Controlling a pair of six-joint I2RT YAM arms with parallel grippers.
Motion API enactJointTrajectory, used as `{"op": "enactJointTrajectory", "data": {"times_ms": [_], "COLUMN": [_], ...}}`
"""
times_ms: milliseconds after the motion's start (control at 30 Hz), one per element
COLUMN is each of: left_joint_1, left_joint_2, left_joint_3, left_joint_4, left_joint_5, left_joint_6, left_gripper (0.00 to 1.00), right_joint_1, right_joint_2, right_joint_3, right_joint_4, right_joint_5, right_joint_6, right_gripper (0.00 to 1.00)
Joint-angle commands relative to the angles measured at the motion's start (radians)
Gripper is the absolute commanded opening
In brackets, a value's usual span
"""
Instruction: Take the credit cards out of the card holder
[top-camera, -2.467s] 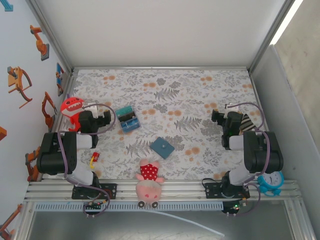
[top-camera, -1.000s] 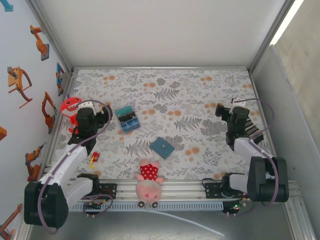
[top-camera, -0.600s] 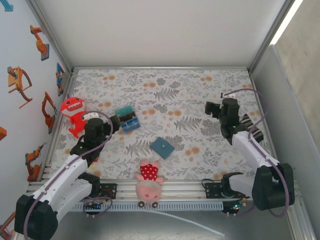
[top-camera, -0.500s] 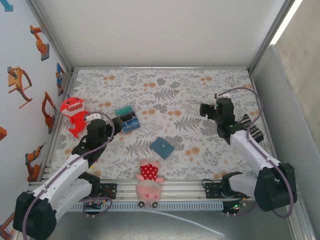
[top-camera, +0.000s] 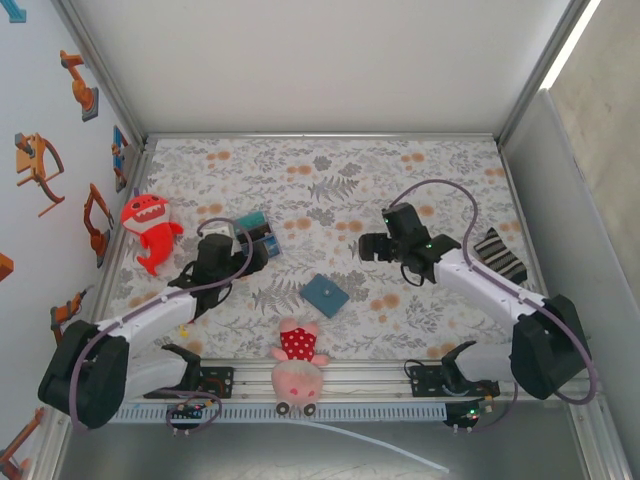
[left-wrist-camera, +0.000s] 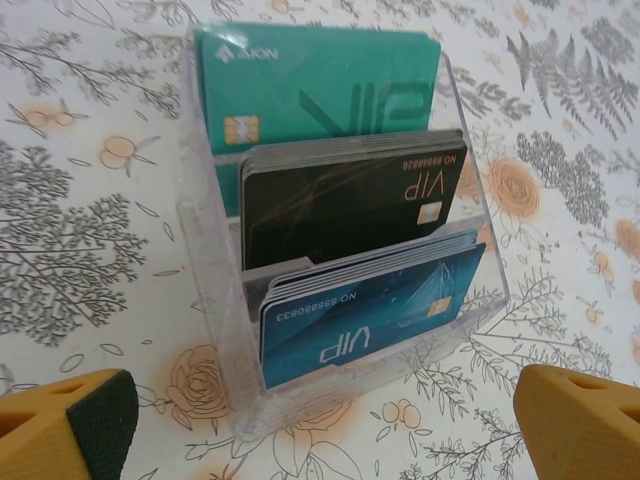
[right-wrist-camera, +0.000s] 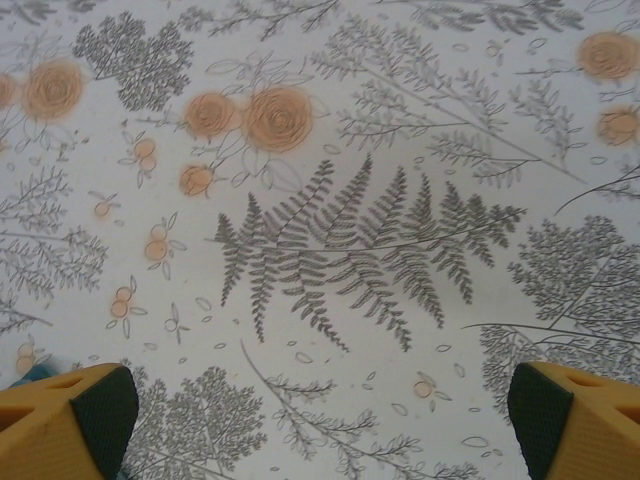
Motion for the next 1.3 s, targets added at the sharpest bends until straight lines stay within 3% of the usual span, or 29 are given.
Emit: {"op": "enactJointTrajectory", "data": {"times_ms": [0, 233, 433, 533, 733, 967, 1267], "left_joint_1": [-0.001, 0.009, 0.031, 0.04, 0.062, 0.073, 0.094], "left_joint_2": [0.036, 0.084, 0.139, 0.164, 0.225, 0.331, 0.45], "left_joint_3": [0.051, 0.082, 0.117, 0.139, 0.144, 0.212, 0.316], "left_joint_4": [0.042, -0.017, -0.085, -0.142, -0.107, -0.04, -0.033], "left_joint_5": [0.06, 0.066, 0.187, 0.186, 0.173, 0.242, 0.282], "left_joint_6": [0.041, 0.129, 0.25, 0.282, 0.298, 0.365, 0.44], "left_gripper": [0.97, 0.97, 0.97, 0.97, 0.97, 0.97, 0.97], "right_joint_1": [0.034, 0.053, 0.063, 0.067, 0.072, 0.101, 0.175], "right_joint_2": [0.008, 0.003, -0.003, -0.011, -0.016, 0.006, 0.061], "right_joint_3": [0.049, 0.045, 0.04, 0.032, 0.026, 0.048, 0.082], "right_joint_4": [-0.068, -0.07, -0.077, -0.074, -0.071, -0.113, -0.127], "right_joint_5": [-0.006, 0.009, 0.032, 0.036, 0.036, 0.03, -0.031], "right_joint_6": [0.038, 0.044, 0.046, 0.048, 0.054, 0.054, 0.047], "right_gripper": [0.96, 0.96, 0.96, 0.96, 0.96, 0.95, 0.85]}}
